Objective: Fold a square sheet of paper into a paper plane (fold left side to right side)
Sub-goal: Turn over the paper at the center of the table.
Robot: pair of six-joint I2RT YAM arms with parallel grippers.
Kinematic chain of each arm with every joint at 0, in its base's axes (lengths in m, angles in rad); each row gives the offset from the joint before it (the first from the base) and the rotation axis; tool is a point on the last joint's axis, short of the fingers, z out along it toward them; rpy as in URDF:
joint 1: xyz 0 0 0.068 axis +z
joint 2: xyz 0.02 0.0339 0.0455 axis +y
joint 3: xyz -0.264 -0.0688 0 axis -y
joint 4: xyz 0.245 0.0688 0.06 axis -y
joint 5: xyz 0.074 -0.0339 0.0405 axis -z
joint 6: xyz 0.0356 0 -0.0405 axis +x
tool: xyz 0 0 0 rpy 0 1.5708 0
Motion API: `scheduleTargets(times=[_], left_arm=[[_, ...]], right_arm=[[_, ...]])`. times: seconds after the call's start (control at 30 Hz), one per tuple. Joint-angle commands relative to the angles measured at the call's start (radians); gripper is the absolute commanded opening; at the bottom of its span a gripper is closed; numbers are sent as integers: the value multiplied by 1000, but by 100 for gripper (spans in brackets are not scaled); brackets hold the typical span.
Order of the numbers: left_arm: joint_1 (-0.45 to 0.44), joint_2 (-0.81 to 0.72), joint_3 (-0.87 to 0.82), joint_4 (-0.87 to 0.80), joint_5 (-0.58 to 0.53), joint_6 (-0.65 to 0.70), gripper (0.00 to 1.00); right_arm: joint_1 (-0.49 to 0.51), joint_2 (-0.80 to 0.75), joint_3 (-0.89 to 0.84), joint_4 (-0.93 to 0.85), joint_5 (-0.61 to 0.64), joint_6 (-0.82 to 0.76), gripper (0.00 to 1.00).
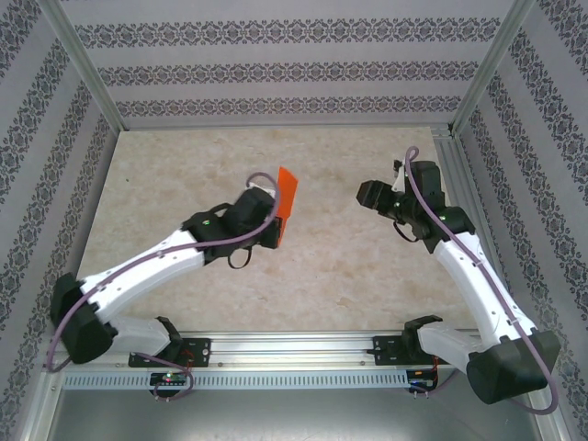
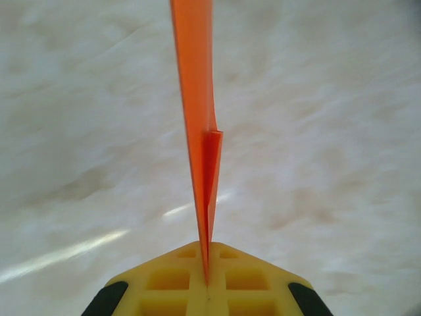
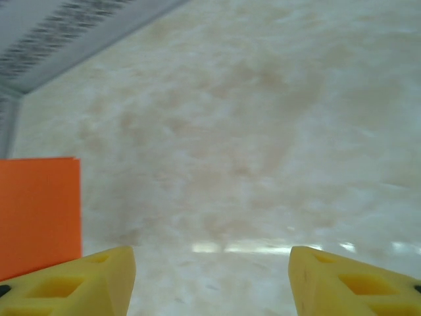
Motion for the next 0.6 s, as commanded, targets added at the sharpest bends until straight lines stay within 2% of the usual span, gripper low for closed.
scheduleTargets(times=[0.0,0.1,0.2,0.33,0.57], left_arm=[[-55,152,111,-399,-348,-43,0],[-84,312,222,-568,-422,-130,0],[-104,434,291,-648,-443,-166,0],[-127,562,366,-651,-380,-153,0],[-164,772,549,-616,-234,-89,15]], right_arm=[[-57,-42,-52,-119,187,-28,65],[-119,-84,-103,-122,190,-22,66],[-162,-123,-138,-128,178,-27,67],[-199,-164,-172,-135,167,-41,68],[-238,-183,-209,-124,106,-55,68]])
